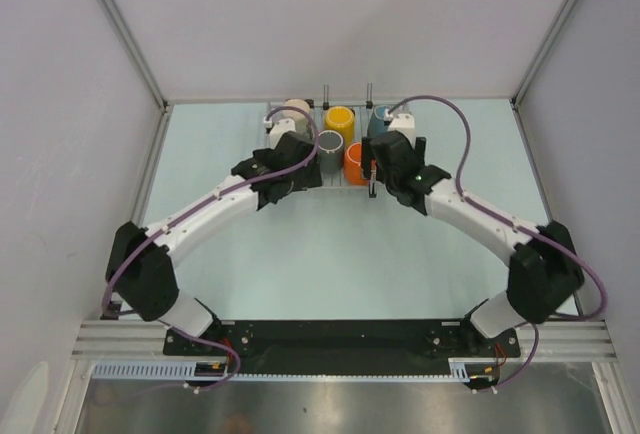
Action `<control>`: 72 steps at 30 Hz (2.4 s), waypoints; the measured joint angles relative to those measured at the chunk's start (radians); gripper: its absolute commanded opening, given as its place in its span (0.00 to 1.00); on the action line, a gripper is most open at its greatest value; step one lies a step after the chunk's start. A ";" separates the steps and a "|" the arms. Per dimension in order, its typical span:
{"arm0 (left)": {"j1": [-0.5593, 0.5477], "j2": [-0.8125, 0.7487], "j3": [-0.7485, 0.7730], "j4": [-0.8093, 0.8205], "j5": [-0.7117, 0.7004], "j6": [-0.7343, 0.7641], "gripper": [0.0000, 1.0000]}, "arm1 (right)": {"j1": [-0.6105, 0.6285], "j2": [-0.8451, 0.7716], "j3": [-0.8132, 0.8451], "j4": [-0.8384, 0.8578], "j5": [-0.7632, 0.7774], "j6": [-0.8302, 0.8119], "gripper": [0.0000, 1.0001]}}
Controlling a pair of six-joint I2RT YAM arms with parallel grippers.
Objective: Unload the cups from the dish rack
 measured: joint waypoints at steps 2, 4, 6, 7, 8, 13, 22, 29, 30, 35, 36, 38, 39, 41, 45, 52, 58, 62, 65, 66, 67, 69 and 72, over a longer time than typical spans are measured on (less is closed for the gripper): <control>0.000 -0.063 -0.065 -0.024 -0.008 -0.018 1.00 | -0.008 0.094 0.072 0.018 -0.026 -0.013 1.00; 0.000 -0.134 -0.121 -0.043 -0.013 -0.028 1.00 | -0.013 0.169 0.138 0.028 -0.044 -0.024 1.00; 0.000 -0.192 -0.156 -0.056 -0.021 -0.033 1.00 | -0.017 0.221 0.185 0.039 -0.062 -0.029 1.00; 0.000 -0.223 -0.172 -0.061 -0.027 -0.033 1.00 | -0.018 0.235 0.197 0.043 -0.070 -0.030 1.00; 0.000 -0.253 -0.186 -0.064 -0.033 -0.033 1.00 | -0.019 0.248 0.206 0.048 -0.080 -0.031 1.00; 0.000 -0.339 -0.224 -0.070 -0.048 -0.033 1.00 | -0.032 0.291 0.241 0.057 -0.127 -0.038 1.00; 0.000 -0.336 -0.265 -0.078 -0.050 -0.034 1.00 | -0.040 0.361 0.299 0.056 -0.180 -0.045 1.00; 0.000 -0.333 -0.278 -0.079 -0.050 -0.041 1.00 | -0.040 0.426 0.341 0.043 -0.190 -0.048 1.00; 0.000 -0.333 -0.278 -0.080 -0.050 -0.041 1.00 | -0.040 0.433 0.346 0.041 -0.190 -0.048 1.00; 0.000 -0.333 -0.283 -0.080 -0.050 -0.042 1.00 | -0.042 0.460 0.353 0.031 -0.192 -0.044 1.00; 0.000 -0.332 -0.286 -0.080 -0.050 -0.042 1.00 | -0.042 0.460 0.351 0.029 -0.192 -0.043 1.00; 0.000 -0.330 -0.291 -0.080 -0.050 -0.045 1.00 | -0.042 0.460 0.347 0.032 -0.191 -0.039 1.00; 0.000 -0.328 -0.293 -0.081 -0.050 -0.048 1.00 | -0.042 0.460 0.343 0.036 -0.191 -0.036 1.00; 0.000 -0.323 -0.293 -0.081 -0.047 -0.049 1.00 | -0.042 0.460 0.337 0.044 -0.192 -0.031 0.99; 0.000 -0.320 -0.293 -0.081 -0.040 -0.049 1.00 | -0.042 0.460 0.331 0.055 -0.192 -0.026 0.59; 0.000 -0.320 -0.306 -0.080 -0.036 -0.049 1.00 | -0.043 0.450 0.311 0.076 -0.188 -0.017 0.00; 0.000 -0.320 -0.310 -0.080 -0.032 -0.049 1.00 | -0.043 0.407 0.256 0.084 -0.174 -0.001 0.00; 0.000 -0.320 -0.311 -0.076 -0.032 -0.049 1.00 | -0.045 0.385 0.233 0.079 -0.158 0.004 0.00; 0.000 -0.316 -0.311 -0.075 -0.032 -0.049 1.00 | -0.050 0.377 0.233 0.057 -0.149 0.005 0.00; 0.000 -0.313 -0.311 -0.074 -0.032 -0.049 1.00 | -0.052 0.372 0.233 0.047 -0.148 0.005 0.00; 0.000 -0.308 -0.311 -0.072 -0.032 -0.049 1.00 | -0.055 0.368 0.233 0.040 -0.146 0.005 0.00; 0.000 -0.299 -0.311 -0.069 -0.032 -0.049 1.00 | -0.061 0.357 0.237 0.018 -0.146 0.005 0.00; 0.000 -0.285 -0.311 -0.069 -0.032 -0.049 1.00 | -0.071 0.336 0.257 -0.020 -0.145 0.004 0.00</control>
